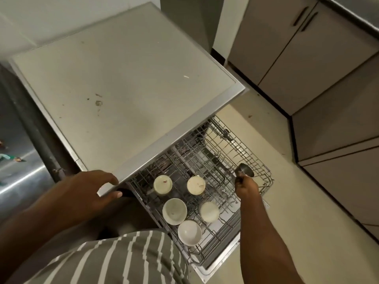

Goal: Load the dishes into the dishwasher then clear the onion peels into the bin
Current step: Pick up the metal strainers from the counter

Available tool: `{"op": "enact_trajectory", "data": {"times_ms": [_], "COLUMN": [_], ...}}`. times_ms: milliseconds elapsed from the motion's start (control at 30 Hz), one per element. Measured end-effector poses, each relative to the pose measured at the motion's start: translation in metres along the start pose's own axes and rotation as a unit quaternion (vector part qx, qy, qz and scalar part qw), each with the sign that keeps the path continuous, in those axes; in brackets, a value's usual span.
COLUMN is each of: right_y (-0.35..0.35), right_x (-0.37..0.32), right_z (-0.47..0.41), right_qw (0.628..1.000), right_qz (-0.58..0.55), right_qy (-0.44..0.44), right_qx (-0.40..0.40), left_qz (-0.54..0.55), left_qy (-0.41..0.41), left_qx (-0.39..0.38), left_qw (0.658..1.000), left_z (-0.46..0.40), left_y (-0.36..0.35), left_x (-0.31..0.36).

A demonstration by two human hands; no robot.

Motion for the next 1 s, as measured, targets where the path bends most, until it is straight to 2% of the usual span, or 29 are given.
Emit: {"op": "enact_trajectory", "data": {"times_ms": [300, 533, 633, 700, 800, 900, 1000], "right_y": [0.001, -0.002, -0.018, -0.035, -0.071, -0.109, -0.134], "right_x": [0.012, 0.049, 0.068, 0.075, 0.105, 0.156, 0.221], "right_z": [-0.006, 0.038, 0.082, 0.128, 0.214, 0.289, 0.35], "right_qw": [0.998, 0.994, 0.984, 0.957, 0.884, 0.817, 0.74], "right_qz": [0.062, 0.103, 0.154, 0.219, 0.291, 0.326, 0.388], "right_qy": [0.012, 0.004, 0.055, 0.161, 0.295, 0.309, 0.297], "right_qx": [0.024, -0.027, -0.071, -0.104, -0.215, -0.362, -0.461], "left_qz": [0.021, 0.025, 0.022, 0.042, 0.077, 0.088, 0.094], "left_qy": [0.037, 0.017, 0.004, 0.0, 0.015, 0.046, 0.09], "left_qx": [-0.002, 0.028, 0.066, 0.103, 0.145, 0.179, 0.208], "left_qw": [0.999, 0.999, 0.998, 0.994, 0.986, 0.979, 0.969], "left_z": [0.007, 0.012, 0.014, 0.015, 0.025, 0.037, 0.06], "left_y": [0.002, 0.008, 0.011, 0.012, 0.017, 0.025, 0.031], "left_x": [-0.008, -0.014, -0.029, -0.042, -0.073, -0.105, -0.151]}}
Point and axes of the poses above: each hand's wrist, its own z-axis away from the middle knuckle, its own y-axis out of the back of the hand, x = y × z, the point moved 6 cm from there along -z, towards the middle knuckle, and after that the axes turned 9 degrees about -z, right-handed, at the moved point
